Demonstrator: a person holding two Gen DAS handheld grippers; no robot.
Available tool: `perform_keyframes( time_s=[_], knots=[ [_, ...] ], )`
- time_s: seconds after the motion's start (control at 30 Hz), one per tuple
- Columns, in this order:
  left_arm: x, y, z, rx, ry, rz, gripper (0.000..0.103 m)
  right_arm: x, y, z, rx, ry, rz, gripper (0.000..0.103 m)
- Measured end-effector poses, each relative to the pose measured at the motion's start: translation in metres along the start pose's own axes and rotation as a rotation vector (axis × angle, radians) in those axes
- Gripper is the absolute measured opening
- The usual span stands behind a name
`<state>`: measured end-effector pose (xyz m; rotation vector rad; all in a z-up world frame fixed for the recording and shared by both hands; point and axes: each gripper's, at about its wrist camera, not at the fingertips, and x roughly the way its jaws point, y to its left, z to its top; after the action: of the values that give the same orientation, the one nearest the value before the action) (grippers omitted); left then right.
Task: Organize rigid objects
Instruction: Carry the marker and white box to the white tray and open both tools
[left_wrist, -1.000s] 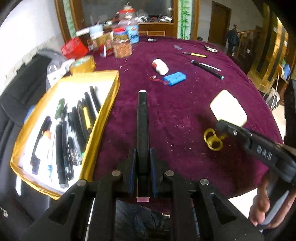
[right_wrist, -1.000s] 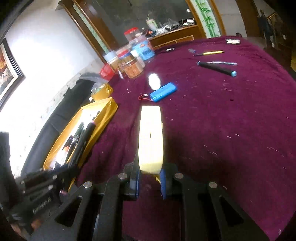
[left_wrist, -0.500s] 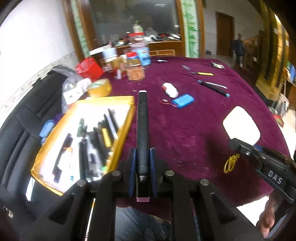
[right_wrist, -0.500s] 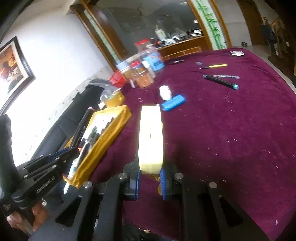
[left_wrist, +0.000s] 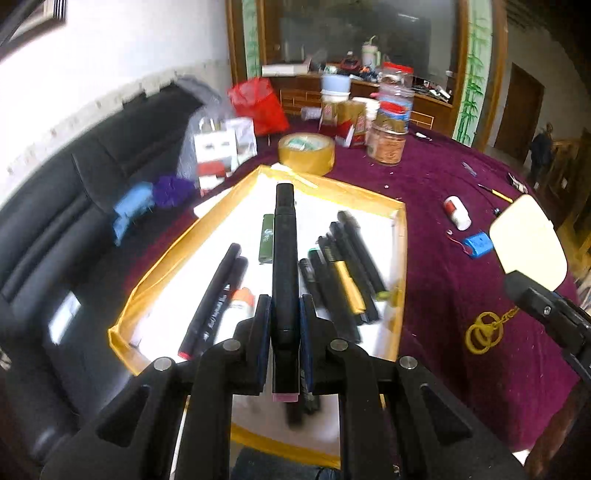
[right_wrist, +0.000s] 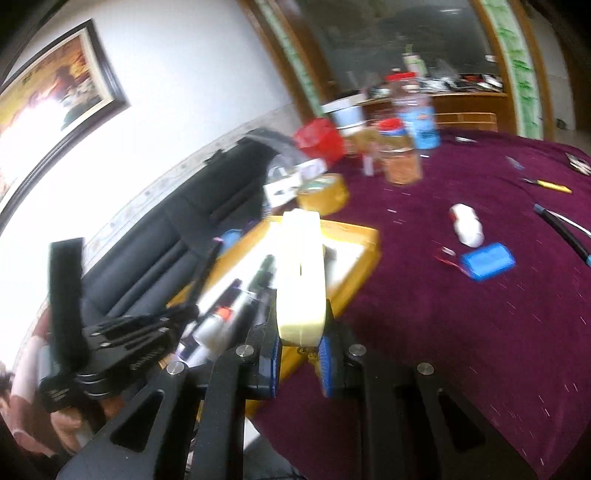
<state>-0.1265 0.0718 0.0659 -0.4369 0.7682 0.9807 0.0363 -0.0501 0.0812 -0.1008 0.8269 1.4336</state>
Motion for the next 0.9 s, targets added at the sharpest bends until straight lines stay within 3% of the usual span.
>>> perform_keyframes(
  time_s=[0.2, 0.33, 0.43, 0.57, 0.9],
  knots=[
    [0.038, 0.036, 0.013, -0.081, 0.082, -0.110, 0.012, 0.074, 0.016, 0.025, 0.027, 0.089, 0.097, 0.015],
    [0.055, 0.040, 0.013, -0.098, 0.103, -0.101, 0.012, 0.111, 0.027, 0.036, 0.007, 0.118, 0.125, 0.015],
    [0.064, 0.035, 0.010, -0.088, 0.114, -0.090, 0.012, 0.137, 0.029, 0.034, 0.007, 0.167, 0.114, 0.015],
    [0.074, 0.031, 0.010, -0.078, 0.148, -0.161, 0.012, 0.161, 0.024, 0.030, -0.013, 0.220, 0.088, 0.015],
    [0.083, 0.028, 0.008, -0.047, 0.152, -0.170, 0.012, 0.176, 0.010, 0.020, -0.006, 0.274, 0.018, 0.016]
  ],
)
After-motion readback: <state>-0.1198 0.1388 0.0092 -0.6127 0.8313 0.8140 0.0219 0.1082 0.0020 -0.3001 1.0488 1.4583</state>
